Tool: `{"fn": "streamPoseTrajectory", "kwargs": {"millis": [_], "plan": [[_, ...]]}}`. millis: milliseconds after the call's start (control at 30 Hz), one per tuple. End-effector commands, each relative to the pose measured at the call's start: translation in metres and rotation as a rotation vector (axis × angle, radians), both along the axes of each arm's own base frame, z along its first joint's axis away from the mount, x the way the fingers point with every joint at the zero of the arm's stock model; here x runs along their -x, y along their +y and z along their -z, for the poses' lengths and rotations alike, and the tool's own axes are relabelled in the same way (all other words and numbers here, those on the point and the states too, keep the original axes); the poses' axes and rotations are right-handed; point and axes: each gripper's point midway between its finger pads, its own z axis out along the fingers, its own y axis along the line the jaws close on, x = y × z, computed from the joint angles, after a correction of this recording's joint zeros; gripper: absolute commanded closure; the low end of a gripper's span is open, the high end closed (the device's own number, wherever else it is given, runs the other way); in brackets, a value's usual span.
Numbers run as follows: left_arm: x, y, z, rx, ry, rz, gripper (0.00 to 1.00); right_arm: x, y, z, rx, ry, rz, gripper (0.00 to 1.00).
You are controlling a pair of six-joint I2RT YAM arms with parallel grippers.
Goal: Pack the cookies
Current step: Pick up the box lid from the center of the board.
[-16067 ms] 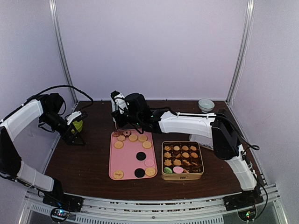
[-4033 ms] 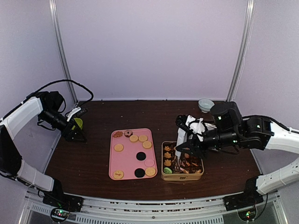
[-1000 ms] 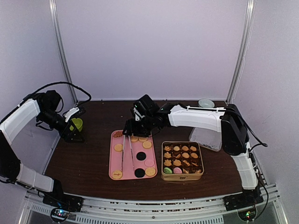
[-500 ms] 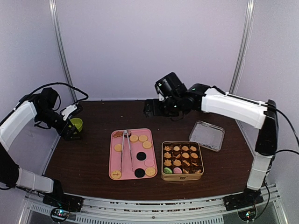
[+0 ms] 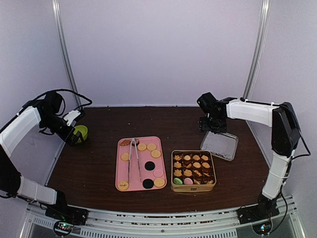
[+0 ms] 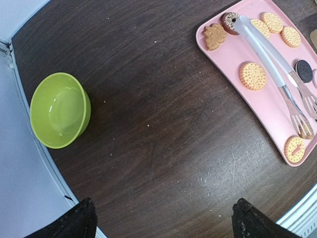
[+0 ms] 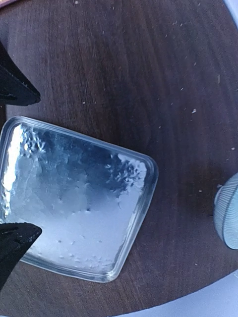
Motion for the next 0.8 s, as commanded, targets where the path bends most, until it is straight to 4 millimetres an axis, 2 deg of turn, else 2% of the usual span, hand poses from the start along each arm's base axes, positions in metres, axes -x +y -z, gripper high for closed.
{"fn": "streamPoseTrajectory", "kwargs": {"millis": [0,267,533,767], "plan": [[-0.008,0.007,-0.004,-0.022,-0.033,-0.034,0.02,-0.014,0.007,0.02,-0.021,0.052,0.021,0.2],[-0.003,0.001,-0.001,0.003,-0.016,0.005,0.02,-0.031,0.028,0.057,-0.076,0.117,0.017,0.32],[-0.001,-0.005,0.004,0.026,0.001,0.036,0.02,-0.022,0.034,0.099,-0.1,0.208,0.042,0.42],[-0.001,-0.007,0.004,0.039,0.004,0.049,0.02,-0.012,0.03,0.103,-0.072,0.222,0.048,0.44]]}}
